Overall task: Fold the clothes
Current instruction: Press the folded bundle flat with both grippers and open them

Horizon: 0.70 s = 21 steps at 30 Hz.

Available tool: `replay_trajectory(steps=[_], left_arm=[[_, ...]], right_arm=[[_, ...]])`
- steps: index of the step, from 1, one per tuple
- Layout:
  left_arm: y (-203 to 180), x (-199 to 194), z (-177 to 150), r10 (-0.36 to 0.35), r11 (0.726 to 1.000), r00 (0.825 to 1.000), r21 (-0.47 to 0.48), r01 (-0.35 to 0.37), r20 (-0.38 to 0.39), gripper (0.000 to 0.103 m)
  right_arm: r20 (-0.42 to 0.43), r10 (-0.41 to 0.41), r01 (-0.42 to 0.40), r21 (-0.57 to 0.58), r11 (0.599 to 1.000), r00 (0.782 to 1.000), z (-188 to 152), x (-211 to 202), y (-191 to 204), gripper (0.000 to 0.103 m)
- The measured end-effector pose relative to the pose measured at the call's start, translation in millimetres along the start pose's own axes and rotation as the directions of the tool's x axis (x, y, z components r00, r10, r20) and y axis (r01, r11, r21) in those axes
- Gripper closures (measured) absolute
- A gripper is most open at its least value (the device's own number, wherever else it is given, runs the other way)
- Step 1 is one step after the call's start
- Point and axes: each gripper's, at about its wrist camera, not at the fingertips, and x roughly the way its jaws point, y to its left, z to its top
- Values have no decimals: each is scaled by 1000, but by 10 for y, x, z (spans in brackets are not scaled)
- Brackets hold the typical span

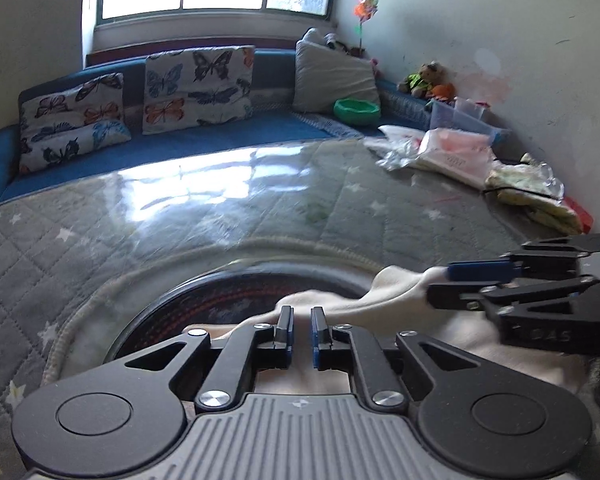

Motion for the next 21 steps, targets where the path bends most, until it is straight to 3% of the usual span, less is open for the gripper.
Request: replay_trajectory(steps=[5, 11, 17, 21], left_arm=[[-64, 217, -15, 15, 1000, 1000, 26, -15, -26, 92], [-69, 3, -30, -5, 1000, 1000, 15, 5, -5, 87], [-185, -336, -244, -28, 999, 999, 42, 27, 23, 83], [-252, -285, -436, 7, 997, 1000, 80, -7, 4, 82]], right_arm=[[-18, -21, 20, -39, 999, 1000, 22, 121, 74, 71], [16, -13, 14, -65, 998, 1000, -17, -158, 87, 70], [30, 26, -22, -111, 994, 999, -349, -569, 243, 66], [27, -7, 11, -141, 990, 1000, -519, -591, 296, 65]])
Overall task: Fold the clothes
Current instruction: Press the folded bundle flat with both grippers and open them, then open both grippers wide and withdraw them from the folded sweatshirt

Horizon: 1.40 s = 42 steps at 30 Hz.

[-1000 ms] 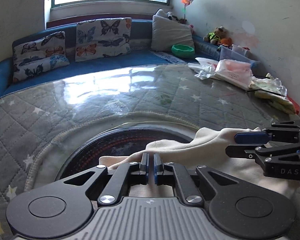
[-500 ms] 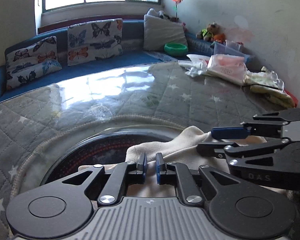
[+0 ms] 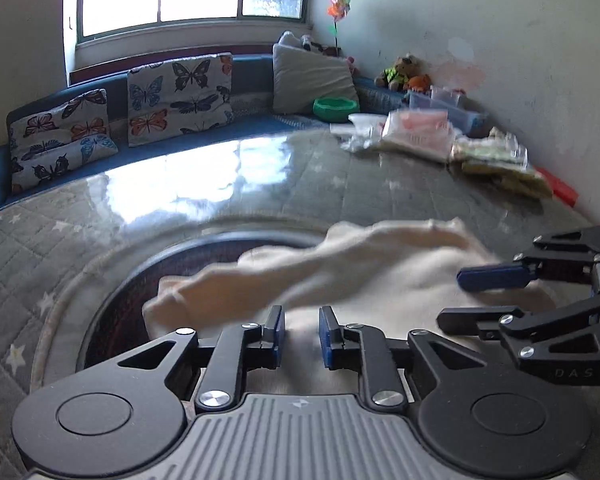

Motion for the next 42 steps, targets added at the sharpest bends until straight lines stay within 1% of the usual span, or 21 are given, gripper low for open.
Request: replay_trajectory(steps=[3, 7, 9, 12, 15, 16, 17, 18, 20, 22, 24, 25, 27, 30, 34, 36, 37, 40, 42], left_arm=[[-48, -37, 3, 18, 1000, 1000, 10, -18, 10, 82], [-89, -219, 19, -2, 1000, 999, 4, 2, 50, 81], [-125, -260, -30, -10, 1000, 999, 10, 9, 49, 81], [-170, -197, -176, 12, 999, 1000, 29, -12, 3, 81], [-180, -228, -229, 21, 1000, 1000, 14, -21, 6, 80], [-181, -231, -230, 24, 1000, 1000, 9, -24, 4, 79], [-183, -231, -228, 27, 1000, 1000, 4, -27, 1, 77], [-184, -230, -225, 30, 1000, 1000, -2, -30, -2, 76], [-190, -244, -226, 40, 999, 999, -17, -40, -5, 75], [-198, -313, -222, 46, 998, 999, -32, -46, 4, 70], [-206, -380, -225, 54, 998, 998, -42, -54, 13, 56], [-209, -406, -233, 60, 997, 998, -44, -59, 18, 54], [-208, -386, -266, 81, 996, 997, -46, -81, 0, 53], [-191, -367, -312, 88, 993, 996, -74, -89, -22, 53], [-214, -444, -305, 99, 991, 995, -92, -101, -30, 51], [-223, -470, -304, 107, 988, 993, -104, -110, -40, 51], [-226, -487, -306, 109, 987, 993, -113, -113, -43, 50], [-238, -552, -318, 115, 983, 992, -137, -121, -49, 47], [-256, -623, -336, 122, 981, 992, -144, -127, -43, 41]], right_arm=[[6, -18, 18, -14, 1000, 1000, -60, -22, 47, 65], [45, 1, -1, 7, 1000, 999, -50, -181, 99, 64], [48, 1, -2, 3, 1000, 999, -93, -199, 140, 64], [29, -6, 6, 8, 1000, 1000, -182, -161, 168, 64], [52, -10, 9, 19, 1000, 999, -154, -244, 197, 64], [61, -8, 7, 24, 1000, 998, -146, -276, 211, 62], [67, -5, 4, 26, 1000, 998, -153, -294, 230, 56], [64, -7, 5, 24, 1000, 998, -170, -285, 244, 54], [50, -20, 20, 11, 1000, 999, -214, -236, 276, 54], [47, -33, 33, 10, 999, 998, -243, -228, 296, 54], [72, -35, 34, 3, 999, 997, -243, -287, 305, 52], [83, -33, 33, -2, 999, 996, -237, -313, 315, 51], [79, -34, 34, -3, 999, 996, -250, -298, 315, 49], [51, -41, 41, -2, 999, 998, -308, -203, 295, 49], [79, -31, 32, -10, 999, 996, -283, -303, 327, 48], [88, -22, 23, -13, 1000, 996, -275, -356, 341, 43], [88, -23, 25, -15, 1000, 996, -281, -372, 346, 43], [83, -18, 19, -9, 1000, 996, -314, -414, 346, 43], [86, -16, 16, -3, 1000, 996, -332, -454, 344, 41]])
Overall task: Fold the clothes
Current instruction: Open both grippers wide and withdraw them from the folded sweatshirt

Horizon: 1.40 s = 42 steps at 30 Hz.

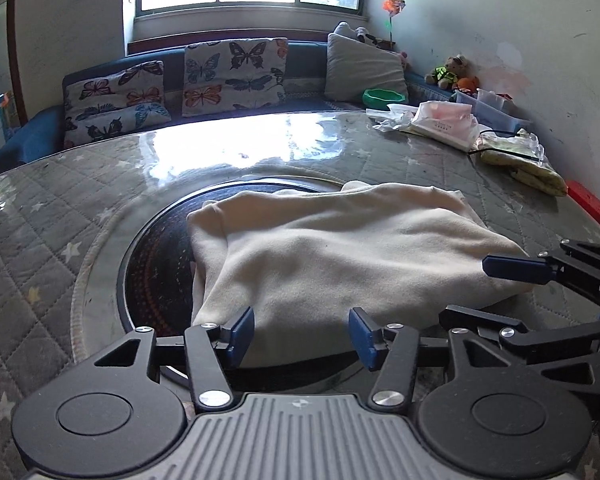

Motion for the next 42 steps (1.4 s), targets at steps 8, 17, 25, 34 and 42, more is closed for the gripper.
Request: replay_trajectory(steps=[8, 17, 25, 34, 42], left_arm=[[-22, -262, -74, 26, 999, 999, -43, -25, 23, 15], [-30, -437, -181, 30, 997, 999, -70, -27, 42, 2], [56, -405, -127, 32, 996, 999, -84, -29, 40, 0], [306, -243, -26, 60, 994, 998, -94, -59, 13, 0], [400, -107, 41, 82, 992, 996, -95, -83, -20, 0]], right_arm=[[45, 7, -8, 25, 1000, 999, -12, -281, 37, 18], [87, -26, 23, 43, 999, 996, -20, -527, 118, 0], [83, -41, 36, 66, 997, 996, 64, -461, 101, 0], [40, -7, 5, 45, 999, 999, 214, -237, 84, 0], [-4, 44, -44, 17, 999, 999, 275, -46, 158, 1]])
